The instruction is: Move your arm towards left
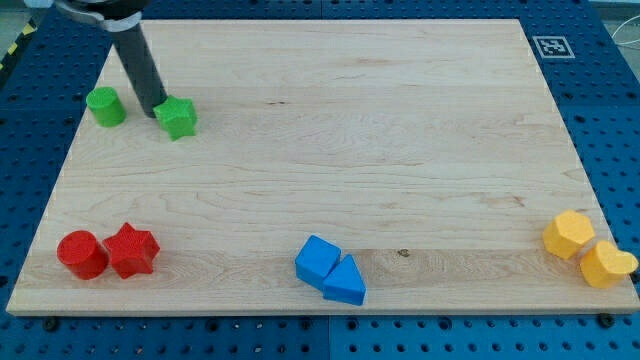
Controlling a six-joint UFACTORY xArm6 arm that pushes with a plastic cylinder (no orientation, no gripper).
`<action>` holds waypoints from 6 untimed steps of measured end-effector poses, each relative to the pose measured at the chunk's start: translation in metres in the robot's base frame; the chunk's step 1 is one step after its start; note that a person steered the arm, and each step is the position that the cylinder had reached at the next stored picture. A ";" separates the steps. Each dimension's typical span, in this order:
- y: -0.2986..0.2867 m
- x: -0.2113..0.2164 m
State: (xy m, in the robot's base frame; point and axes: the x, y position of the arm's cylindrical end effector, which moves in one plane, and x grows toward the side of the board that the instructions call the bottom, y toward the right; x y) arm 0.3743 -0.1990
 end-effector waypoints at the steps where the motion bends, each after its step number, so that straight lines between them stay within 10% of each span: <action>1: 0.030 -0.001; 3: -0.021 0.063; 4: -0.104 0.063; 6: -0.094 0.022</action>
